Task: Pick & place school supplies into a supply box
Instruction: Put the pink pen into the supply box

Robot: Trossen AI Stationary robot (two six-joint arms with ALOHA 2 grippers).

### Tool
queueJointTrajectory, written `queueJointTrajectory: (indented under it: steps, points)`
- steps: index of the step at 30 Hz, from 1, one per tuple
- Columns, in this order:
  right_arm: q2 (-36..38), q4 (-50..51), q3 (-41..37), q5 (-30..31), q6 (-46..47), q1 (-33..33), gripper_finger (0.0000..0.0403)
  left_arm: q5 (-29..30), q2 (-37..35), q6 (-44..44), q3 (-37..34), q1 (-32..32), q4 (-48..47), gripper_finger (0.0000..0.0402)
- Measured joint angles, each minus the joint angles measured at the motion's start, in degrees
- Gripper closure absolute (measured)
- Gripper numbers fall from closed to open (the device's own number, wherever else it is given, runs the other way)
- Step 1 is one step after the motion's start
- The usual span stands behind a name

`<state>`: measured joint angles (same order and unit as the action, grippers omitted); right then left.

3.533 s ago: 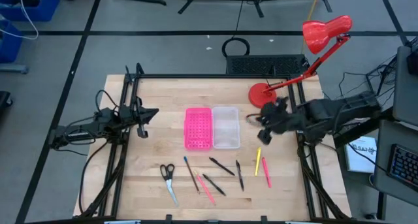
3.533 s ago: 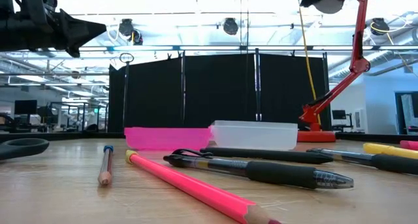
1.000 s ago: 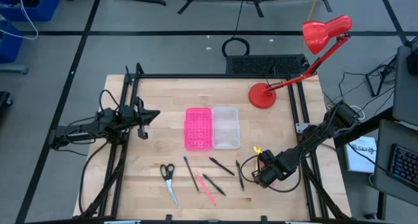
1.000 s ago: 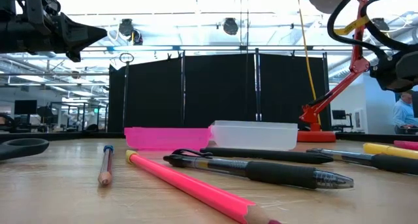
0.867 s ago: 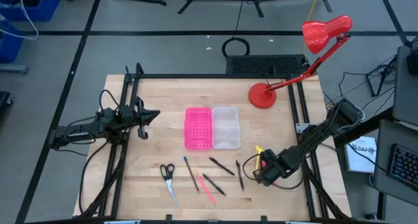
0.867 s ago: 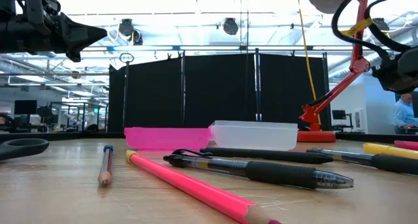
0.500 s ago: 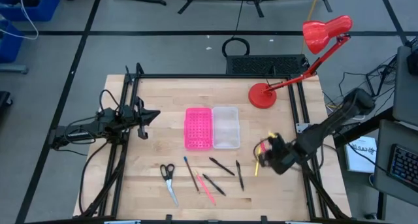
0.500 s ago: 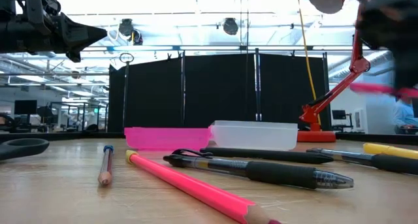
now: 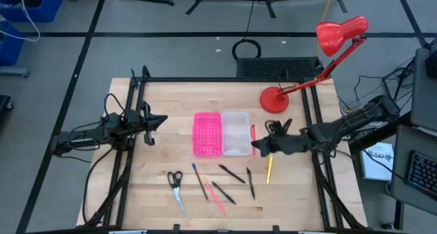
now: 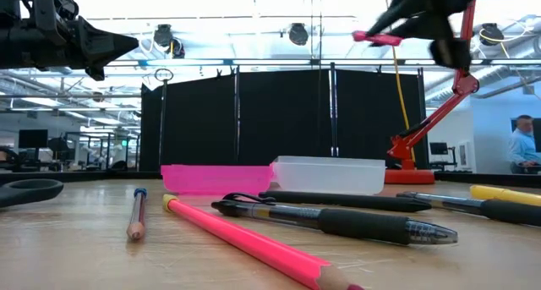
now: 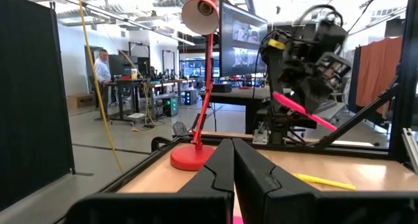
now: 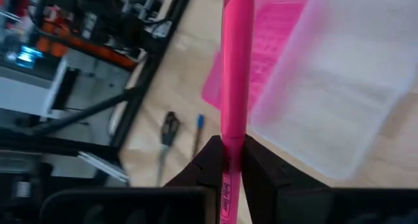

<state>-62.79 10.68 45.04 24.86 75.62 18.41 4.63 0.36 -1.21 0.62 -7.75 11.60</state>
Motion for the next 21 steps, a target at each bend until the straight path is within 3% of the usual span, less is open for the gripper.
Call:
queueJointTrajectory:
  steps: [3, 7, 15, 21]
  points:
    - [-0.71, -2.99, 0.1, -7.64, -0.87, -5.52, 0.0377, 0.02, 0.0, 0.01, 0.0, 0.0, 0.0, 0.0394]
    - [-2.53, 0.56, 4.37, -14.18, -3.71, -11.72, 0.0377, 1.1, 0.0, 0.15, 0.0, 0.01, 0.0, 0.0394]
    - [-14.31, 21.5, 23.97, -18.96, -9.55, -16.81, 0.0377, 3.58, 0.0, -1.32, 0.02, 0.0, -0.6, 0.0394]
    - [-25.57, 33.33, 34.82, -21.9, -4.88, -18.67, 0.0377, 4.52, 0.01, -1.5, 0.02, 0.0, -1.82, 0.0394]
